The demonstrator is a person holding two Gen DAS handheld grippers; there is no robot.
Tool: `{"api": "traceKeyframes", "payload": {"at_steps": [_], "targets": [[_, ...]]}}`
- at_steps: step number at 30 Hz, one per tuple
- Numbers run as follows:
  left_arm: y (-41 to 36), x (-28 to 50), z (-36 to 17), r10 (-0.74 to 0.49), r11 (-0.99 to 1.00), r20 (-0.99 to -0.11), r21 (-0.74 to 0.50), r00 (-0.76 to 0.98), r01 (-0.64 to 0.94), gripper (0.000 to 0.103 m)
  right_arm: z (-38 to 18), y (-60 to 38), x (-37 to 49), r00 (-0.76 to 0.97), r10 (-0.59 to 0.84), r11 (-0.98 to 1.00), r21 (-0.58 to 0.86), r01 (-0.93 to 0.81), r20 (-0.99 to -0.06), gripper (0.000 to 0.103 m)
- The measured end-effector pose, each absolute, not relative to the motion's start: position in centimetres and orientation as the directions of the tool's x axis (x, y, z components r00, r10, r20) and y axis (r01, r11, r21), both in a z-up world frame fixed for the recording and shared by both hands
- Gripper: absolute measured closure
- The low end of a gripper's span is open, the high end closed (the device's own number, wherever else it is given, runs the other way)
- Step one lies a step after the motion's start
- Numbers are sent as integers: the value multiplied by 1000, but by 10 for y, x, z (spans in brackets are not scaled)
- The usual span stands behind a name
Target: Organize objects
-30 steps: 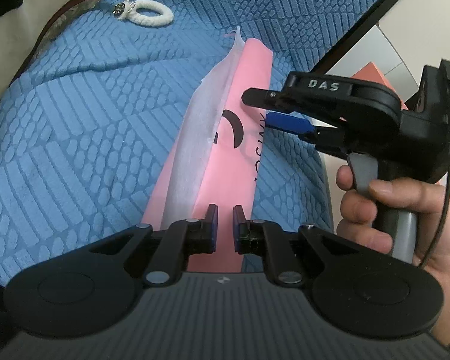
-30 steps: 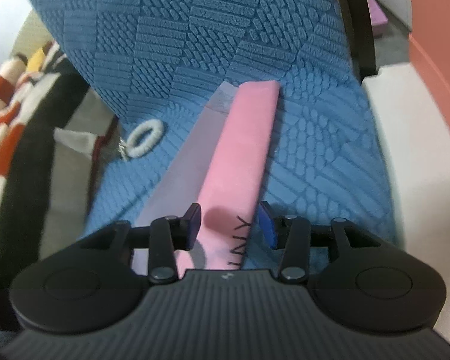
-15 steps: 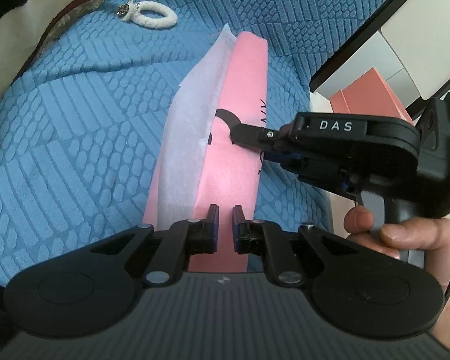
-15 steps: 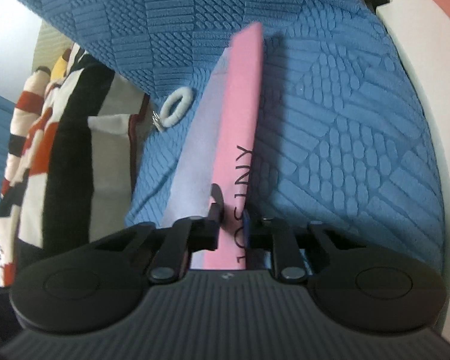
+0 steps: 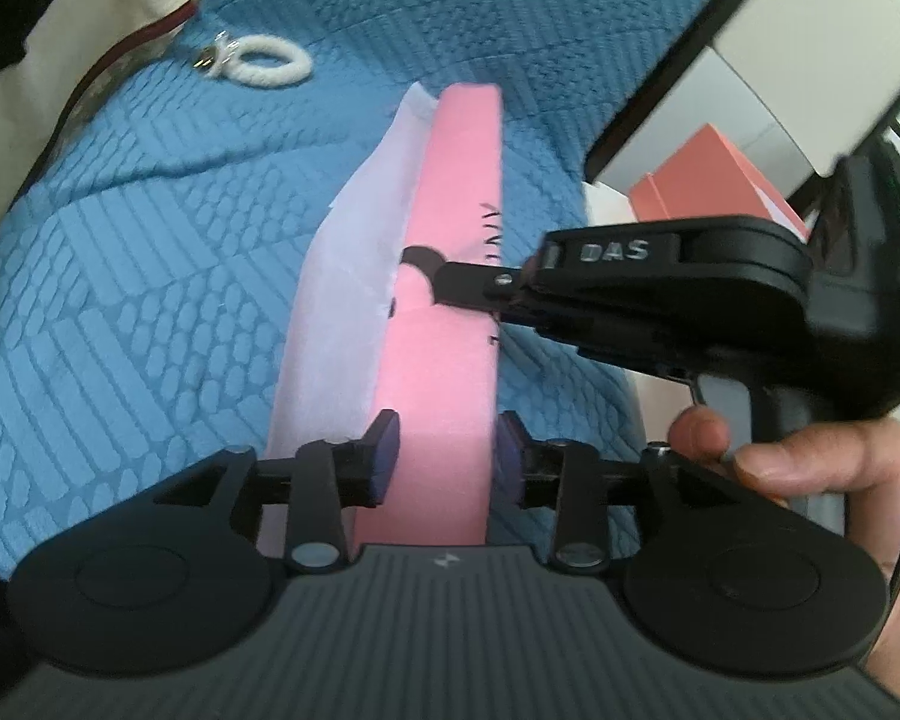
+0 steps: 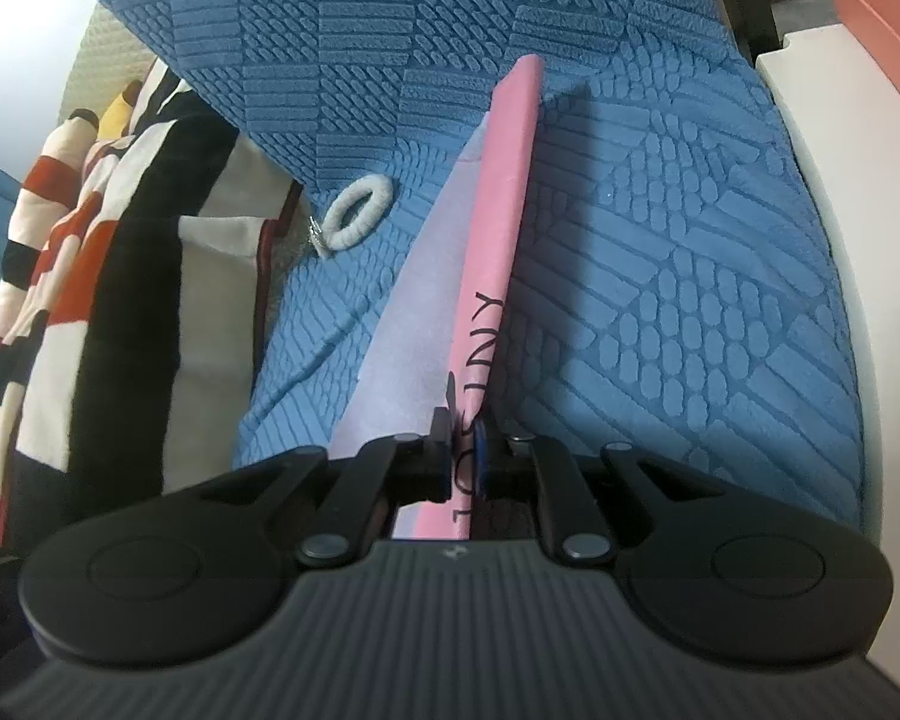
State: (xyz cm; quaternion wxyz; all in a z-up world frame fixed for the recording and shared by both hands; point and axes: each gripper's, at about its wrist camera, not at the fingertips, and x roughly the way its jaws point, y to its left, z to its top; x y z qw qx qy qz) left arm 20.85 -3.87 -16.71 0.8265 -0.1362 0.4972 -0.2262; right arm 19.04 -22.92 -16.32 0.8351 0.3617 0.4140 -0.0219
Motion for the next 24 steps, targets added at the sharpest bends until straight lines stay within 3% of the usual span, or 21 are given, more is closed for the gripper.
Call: {"api": "traceKeyframes", "payload": {"at_steps": [2,10,16,20,24], "targets": [[-45,205,-164,-514,857,-754,-435,409,274,53,-162,-230,187,656,266,737,588,334,-707,93],[-78,188,-163,-434,877,-776,-248,457,412,53,-157,-231,177,652,239,745,567,352,-720,95],[-102,173,-169,-367,862,-790,-91,490,499,59,-155,-235,171,650,218,746,554,370,-728,96],[-95,178,-167,-381,875,-783,-133,491,466,74,-155,-236,170,644,203,754,538,378,-738,93],[-78,192,-167,-441,882,-771,-278,459,381,82,-150,-232,172,647,186,774,516,366,-739,90]]}}
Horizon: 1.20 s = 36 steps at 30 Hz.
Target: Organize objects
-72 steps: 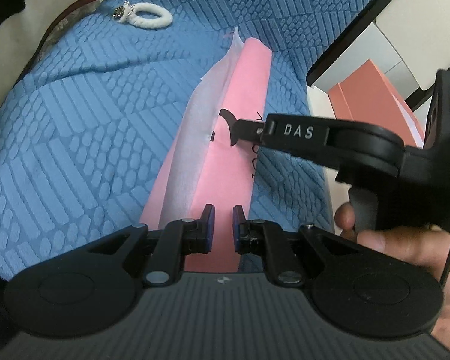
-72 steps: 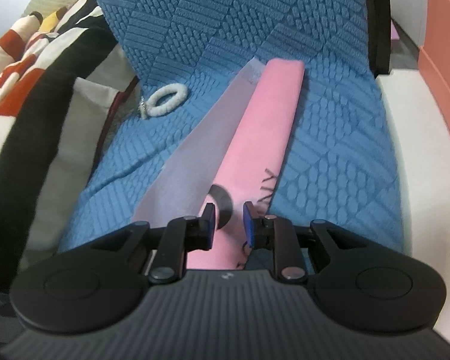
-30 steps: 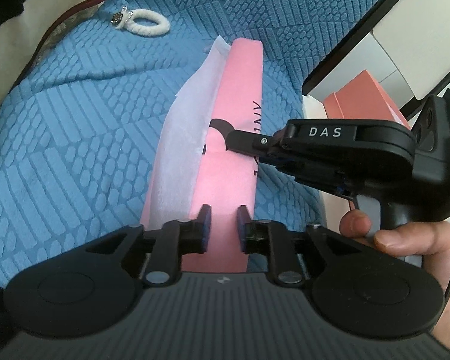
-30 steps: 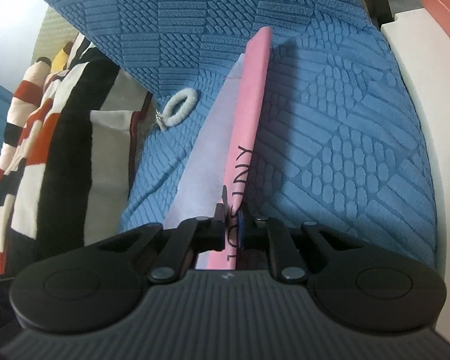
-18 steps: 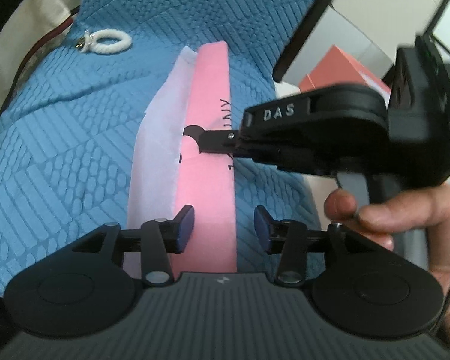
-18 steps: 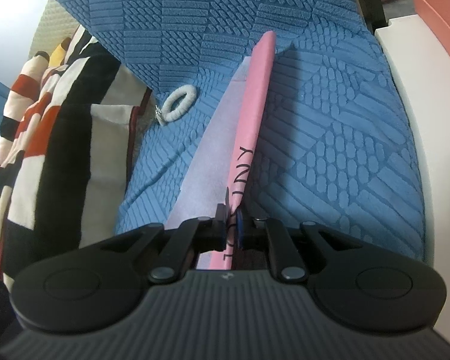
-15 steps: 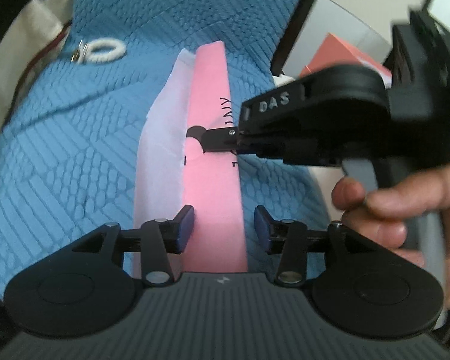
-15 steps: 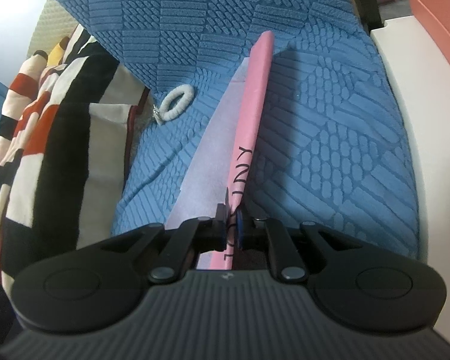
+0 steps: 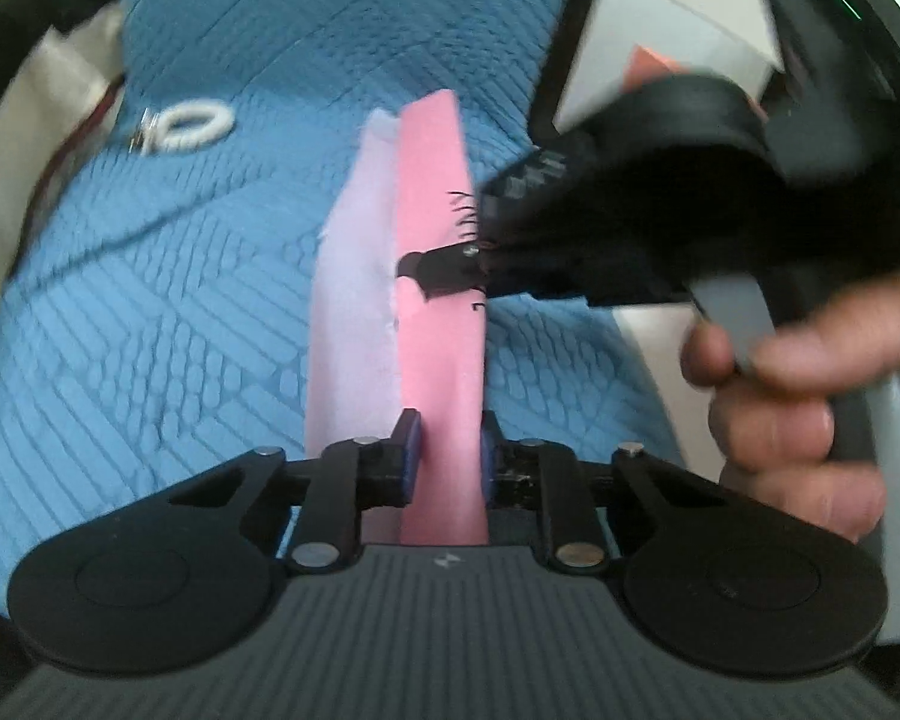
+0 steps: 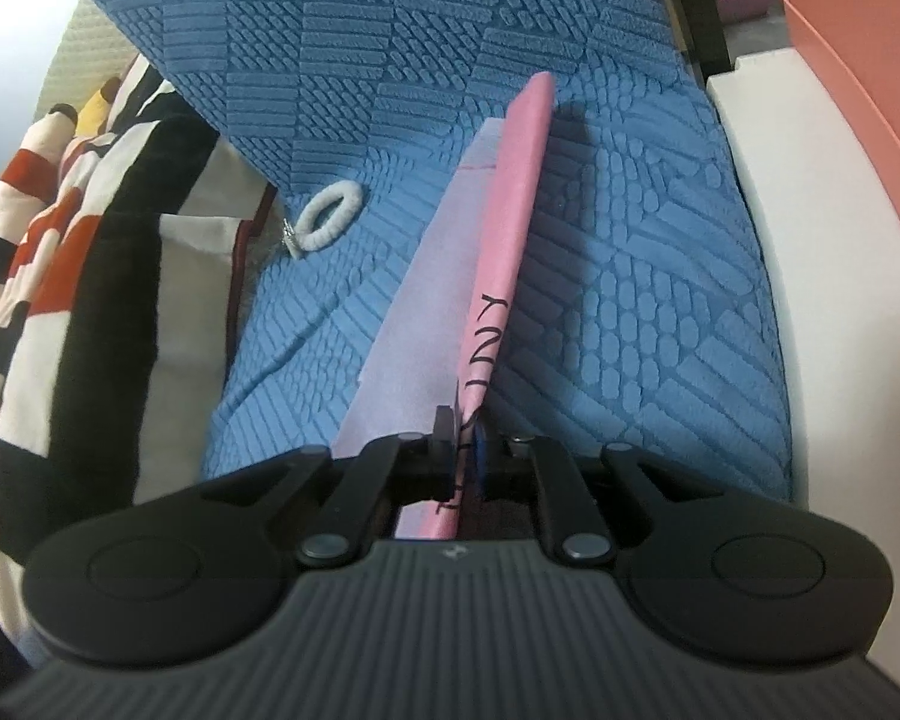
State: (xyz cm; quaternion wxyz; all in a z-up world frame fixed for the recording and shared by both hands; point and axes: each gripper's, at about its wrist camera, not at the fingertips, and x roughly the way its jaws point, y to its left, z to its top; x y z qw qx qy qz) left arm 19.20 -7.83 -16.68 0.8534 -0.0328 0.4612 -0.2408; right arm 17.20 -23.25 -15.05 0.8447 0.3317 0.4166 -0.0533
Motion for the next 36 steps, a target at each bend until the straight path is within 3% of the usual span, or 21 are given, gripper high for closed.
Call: {"api": "traceKeyframes", "payload": {"at_steps": [3,9,16,27,36], "targets": [[-65,201,-170,-470,879,-766,-363,439,309,91,-144,-231,171,670,185,783,520,341,-719,79],[-45,215,-181,-508,860,-762,-472,402,193,96,-131,-229,168,715,161,799,515,310,-680,79],[-31,217,-189,-551,824,-748,-557,370,102,96,-138,-215,176,688,171,829,480,287,-706,81],[-17,219,-186,-560,808,-746,-588,361,39,95,-159,-202,195,635,187,861,436,262,-750,82],[1,214,-160,-508,840,-756,-541,413,43,88,-158,-195,201,621,180,893,392,222,-763,82]]}}
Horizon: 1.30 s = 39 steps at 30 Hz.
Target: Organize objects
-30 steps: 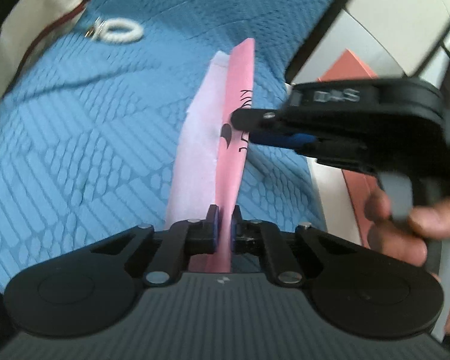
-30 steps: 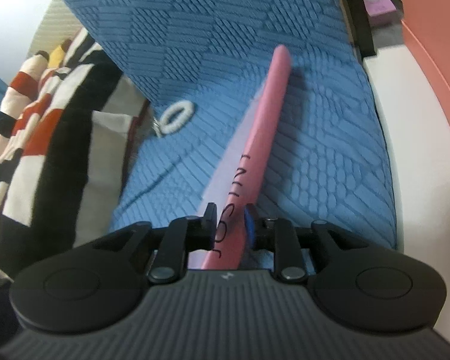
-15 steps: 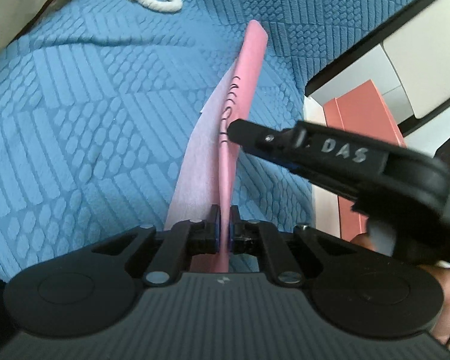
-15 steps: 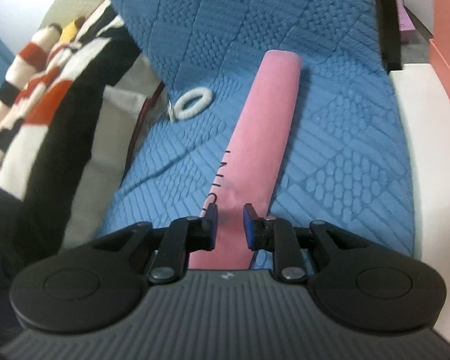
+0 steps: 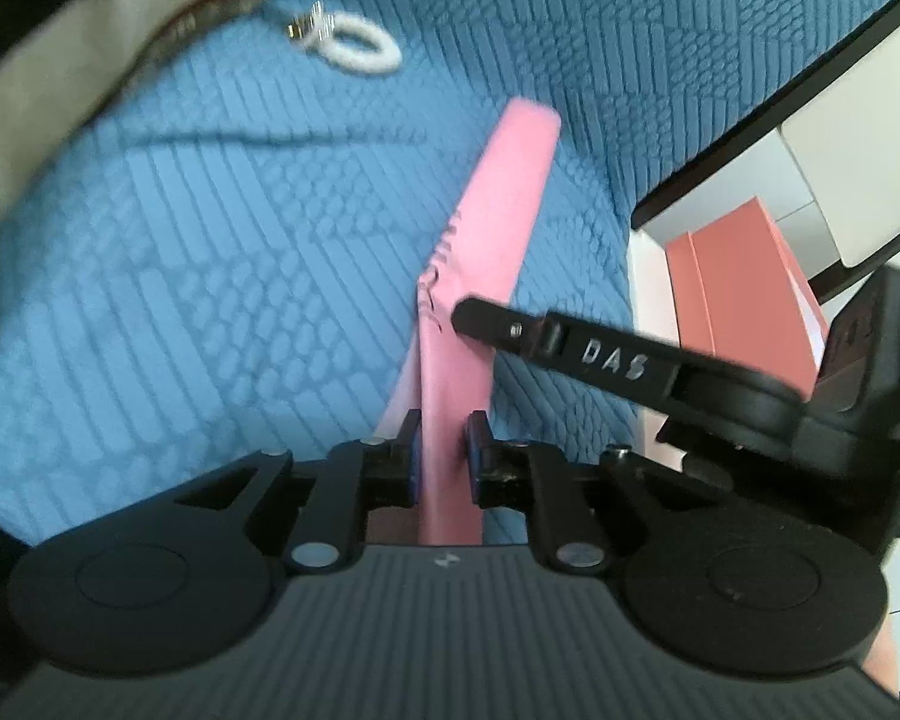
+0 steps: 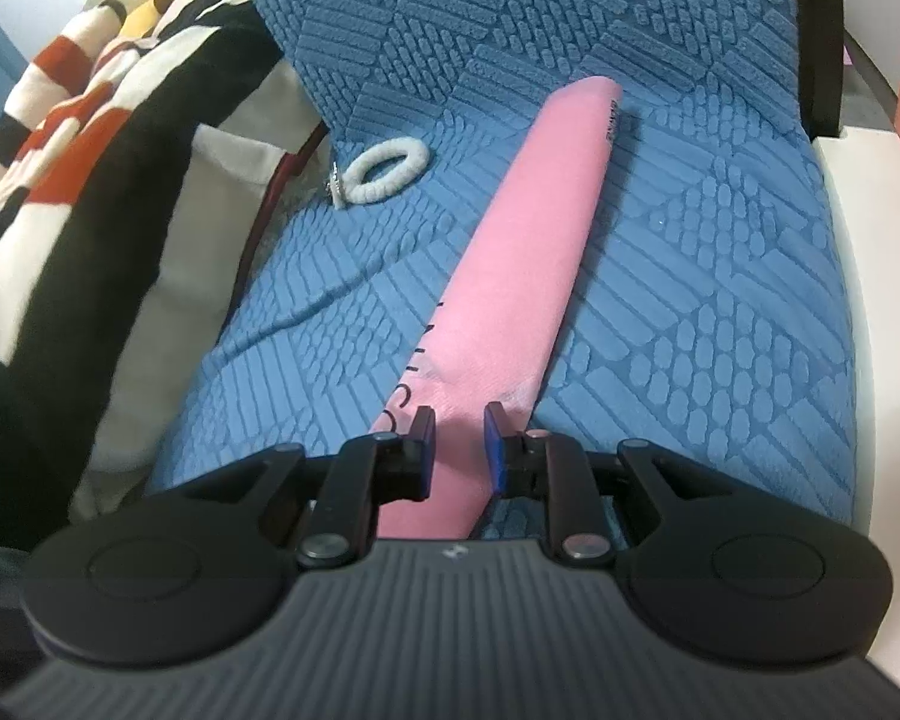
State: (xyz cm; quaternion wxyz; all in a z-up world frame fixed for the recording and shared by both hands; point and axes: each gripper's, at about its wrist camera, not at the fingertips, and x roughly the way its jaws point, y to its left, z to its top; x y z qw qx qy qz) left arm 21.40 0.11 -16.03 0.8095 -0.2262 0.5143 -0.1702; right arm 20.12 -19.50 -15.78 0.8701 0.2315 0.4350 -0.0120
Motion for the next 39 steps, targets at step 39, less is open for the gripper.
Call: {"api": "traceKeyframes", "payload": {"at_steps": [39], "targets": [[-24,227,-167,-459,887,-796,-437,395,150,88,-161,-242,244,654,70,888,346,304,-753,55]]}}
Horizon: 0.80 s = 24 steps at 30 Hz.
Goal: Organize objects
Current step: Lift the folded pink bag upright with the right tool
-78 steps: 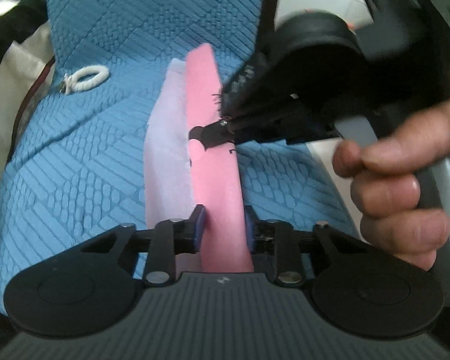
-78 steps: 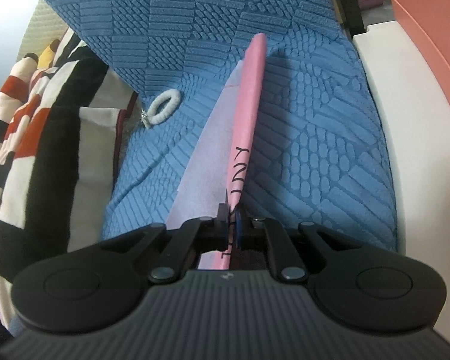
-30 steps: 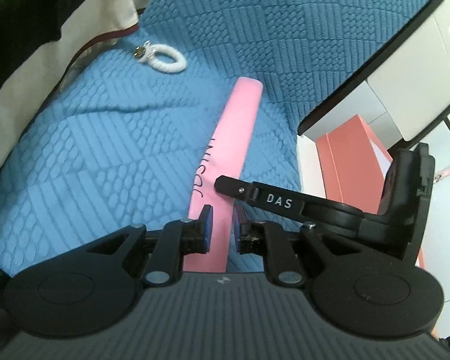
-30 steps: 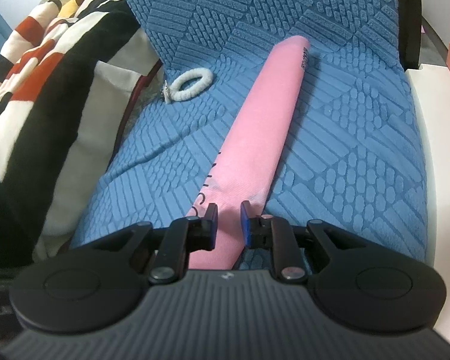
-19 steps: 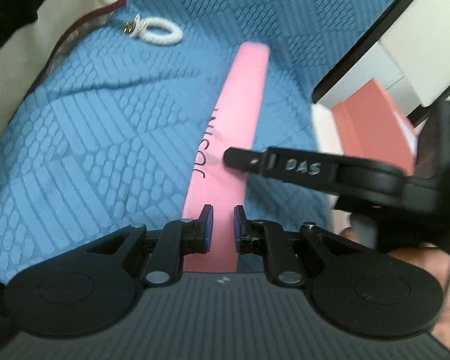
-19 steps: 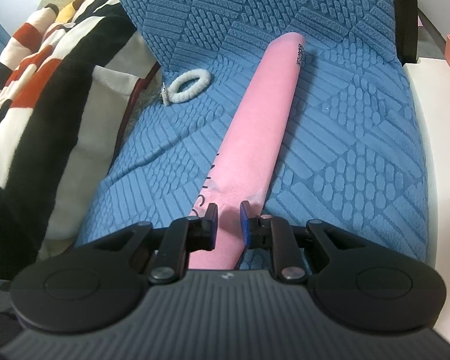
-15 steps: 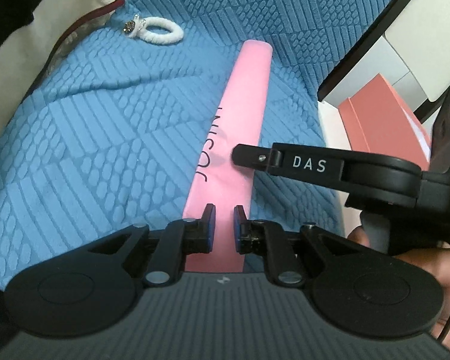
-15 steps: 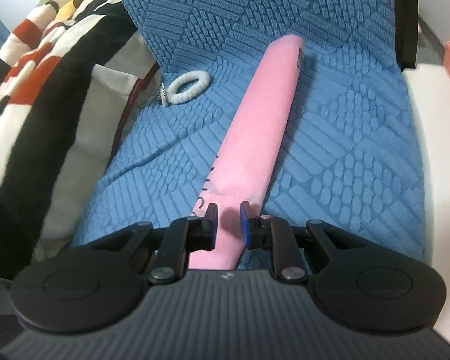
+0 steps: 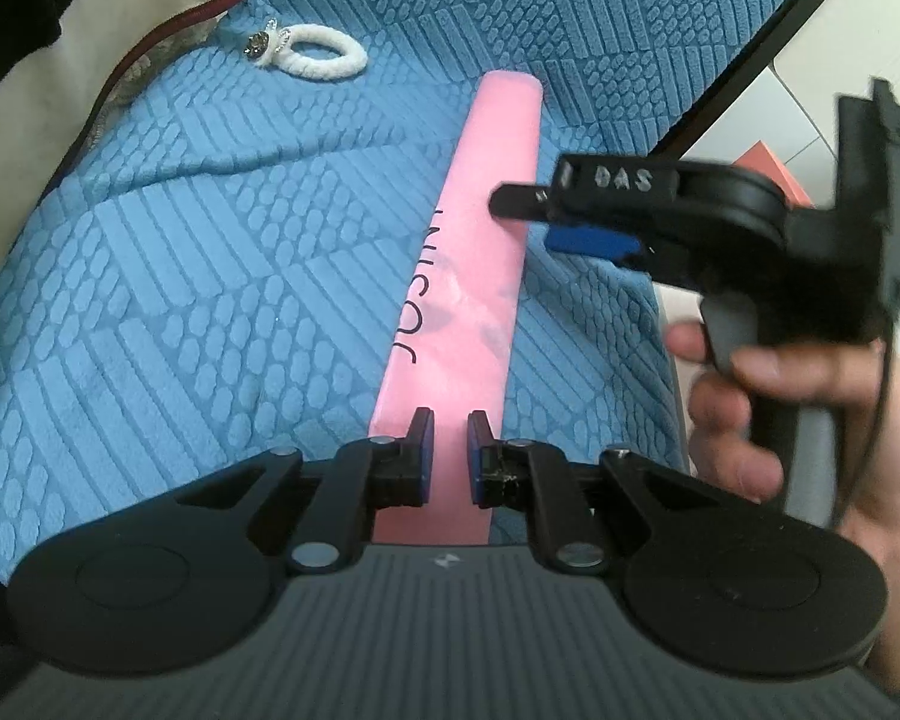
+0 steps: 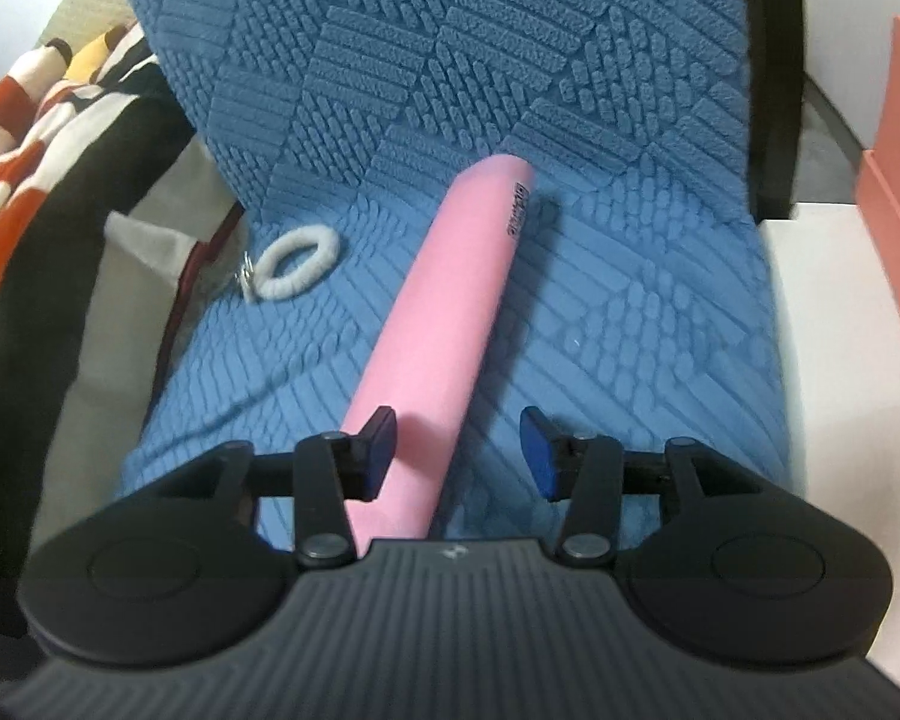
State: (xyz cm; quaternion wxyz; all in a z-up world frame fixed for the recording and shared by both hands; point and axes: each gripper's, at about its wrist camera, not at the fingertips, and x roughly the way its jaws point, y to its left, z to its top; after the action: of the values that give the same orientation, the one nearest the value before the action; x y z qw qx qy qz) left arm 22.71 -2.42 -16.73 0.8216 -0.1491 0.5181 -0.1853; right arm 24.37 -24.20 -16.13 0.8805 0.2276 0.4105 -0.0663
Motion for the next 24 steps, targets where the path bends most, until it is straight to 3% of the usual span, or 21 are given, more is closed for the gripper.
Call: {"api": "traceKeyframes", "payload": {"at_steps": [9,14,17,18,22,24], "targets": [[-20,228,-170,-476,876,-789,-463,388,134,89,-170,-265,276,685,194,845,474,247,-702,55],[-17,231,-172,-490,867,-784,-484,382,120,89,-178,-274,282,675,357,751,628,203,-645,54],[-16,231,-171,-493,865,-782,-488,381,118,89,-179,-268,281,664,395,747,643,169,-634,54],[-16,231,-171,-493,865,-782,-488,382,117,89,-178,-266,279,664,398,749,642,164,-633,56],[-16,232,-172,-497,862,-779,-496,384,109,89,-175,-267,273,678,388,745,646,169,-625,81],[-15,232,-172,-500,858,-776,-503,385,103,89,-169,-266,269,691,379,755,637,155,-616,86]]}}
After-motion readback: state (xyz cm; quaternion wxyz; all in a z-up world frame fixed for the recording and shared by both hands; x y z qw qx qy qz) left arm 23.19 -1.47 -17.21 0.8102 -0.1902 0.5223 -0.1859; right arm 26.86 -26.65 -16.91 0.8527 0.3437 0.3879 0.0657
